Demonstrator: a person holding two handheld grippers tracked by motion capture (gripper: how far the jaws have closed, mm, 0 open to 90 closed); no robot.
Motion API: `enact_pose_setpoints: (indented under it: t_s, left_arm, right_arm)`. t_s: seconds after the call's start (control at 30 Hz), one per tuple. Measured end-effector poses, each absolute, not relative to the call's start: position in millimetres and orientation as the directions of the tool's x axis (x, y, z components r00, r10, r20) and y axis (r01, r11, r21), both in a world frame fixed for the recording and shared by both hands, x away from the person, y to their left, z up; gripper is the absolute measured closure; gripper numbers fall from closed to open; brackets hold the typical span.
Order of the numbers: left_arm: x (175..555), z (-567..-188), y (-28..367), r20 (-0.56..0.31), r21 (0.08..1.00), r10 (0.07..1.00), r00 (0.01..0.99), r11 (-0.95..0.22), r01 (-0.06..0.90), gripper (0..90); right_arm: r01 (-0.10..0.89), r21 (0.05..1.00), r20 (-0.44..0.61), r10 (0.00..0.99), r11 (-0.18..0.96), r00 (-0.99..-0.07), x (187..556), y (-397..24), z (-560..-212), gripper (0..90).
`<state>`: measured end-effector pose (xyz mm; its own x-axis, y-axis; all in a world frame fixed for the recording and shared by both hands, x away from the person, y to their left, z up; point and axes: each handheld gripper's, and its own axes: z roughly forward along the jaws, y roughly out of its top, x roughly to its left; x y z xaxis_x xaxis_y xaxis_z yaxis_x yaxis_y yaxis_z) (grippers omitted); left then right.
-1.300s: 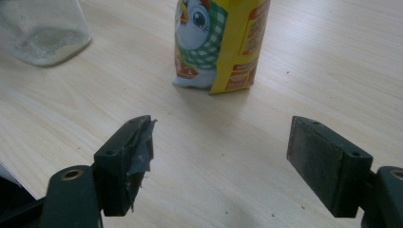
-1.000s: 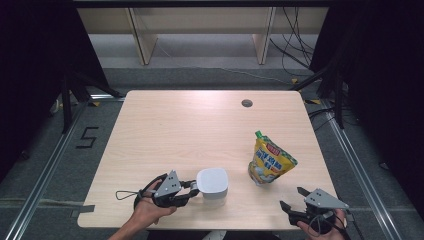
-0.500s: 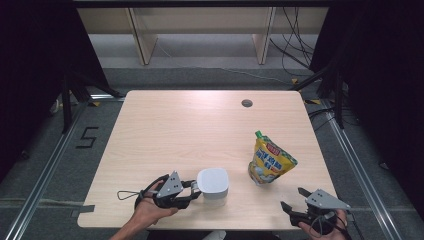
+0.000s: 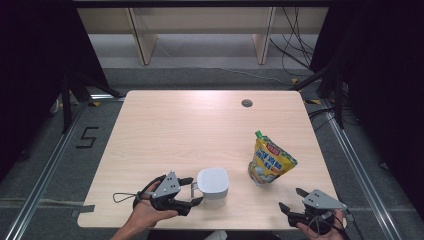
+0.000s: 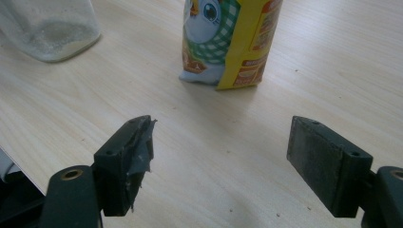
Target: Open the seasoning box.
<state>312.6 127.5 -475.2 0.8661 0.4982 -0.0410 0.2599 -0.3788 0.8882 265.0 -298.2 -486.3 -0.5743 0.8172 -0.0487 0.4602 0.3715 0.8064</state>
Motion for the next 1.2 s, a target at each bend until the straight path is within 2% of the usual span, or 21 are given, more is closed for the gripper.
enact_pose_setpoints:
  t_s: [0.03,0.1,0.27,0.3,0.37,0.43,0.5,0.53,0.6,0.73,0.8,0.93,1.07,1.13,1.2]
  left_arm:
    - [311.1,-472.8,127.7,-0.052,0.888,0.506,0.861,-0.371,0.272,30.1]
    - [308.9,-468.4,128.7,-0.078,0.892,0.509,0.857,-0.349,0.288,29.4]
    - [308.1,-461.5,134.0,-0.063,0.901,0.532,0.845,-0.334,0.277,30.2]
    - [308.0,-460.3,135.5,-0.088,0.91,0.536,0.84,-0.3,0.287,33.4]
    - [308.5,-458.5,137.1,-0.071,0.912,0.531,0.844,-0.309,0.271,36.7]
    - [307.5,-456.9,137.5,-0.091,0.915,0.53,0.843,-0.289,0.28,43.5]
    - [306.5,-453.6,138.4,-0.078,0.923,0.521,0.85,-0.284,0.259,55.9]
    - [305.4,-452.0,138.2,-0.052,0.927,0.525,0.849,-0.29,0.237,63.7]
    - [304.9,-448.4,137.1,-0.02,0.932,0.516,0.856,-0.301,0.203,73.3]
    - [304.1,-444.5,133.1,-0.019,0.937,0.511,0.859,-0.292,0.194,85.9]
    - [304.6,-440.9,131.4,-0.004,0.938,0.501,0.865,-0.298,0.177,87.5]
    - [307.5,-435.7,130.7,-0.004,0.94,0.501,0.865,-0.293,0.174,89.0]
    - [313.3,-434.5,130.9,-0.033,0.945,0.506,0.862,-0.265,0.192,89.0]
    - [315.3,-434.7,130.5,-0.043,0.942,0.513,0.857,-0.266,0.206,89.0]
    - [317.4,-435.2,128.8,-0.054,0.938,0.513,0.857,-0.269,0.221,89.0]
  right_arm:
    - [0.437,0.813,-0.076,0.814,0.385,-0.576,266.0,-298.9,-486.1,24.7]
    - [0.453,0.806,-0.054,0.81,0.381,-0.585,265.7,-296.9,-486.4,24.6]
    - [0.458,0.805,-0.046,0.809,0.377,-0.586,266.1,-296.8,-487.2,24.5]
    - [0.465,0.805,-0.031,0.809,0.368,-0.587,266.4,-296.6,-487.9,24.8]
    - [0.452,0.809,-0.053,0.812,0.376,-0.581,266.7,-298.1,-487.6,24.8]
    - [0.47,0.804,-0.026,0.81,0.366,-0.586,266.6,-297.4,-487.9,25.0]
    - [0.478,0.803,-0.022,0.819,0.356,-0.573,265.5,-297.5,-487.5,25.2]
    - [0.476,0.804,-0.022,0.818,0.356,-0.575,264.7,-296.7,-487.5,26.2]
    - [0.481,0.803,-0.01,0.814,0.353,-0.581,264.4,-295.7,-488.3,26.3]
    - [0.449,0.81,-0.053,0.809,0.378,-0.585,264.9,-296.1,-488.0,26.4]
    - [0.462,0.808,-0.024,0.803,0.367,-0.596,264.5,-294.5,-488.2,26.5]
    - [0.458,0.808,-0.032,0.804,0.371,-0.594,264.5,-293.7,-488.6,26.5]
    - [0.448,0.807,-0.053,0.803,0.385,-0.593,264.6,-293.4,-488.3,26.6]
    - [0.48,0.799,-0.017,0.812,0.362,-0.583,261.9,-290.6,-488.3,27.0]
    - [0.449,0.808,-0.043,0.798,0.381,-0.601,263.4,-291.3,-488.0,29.2]
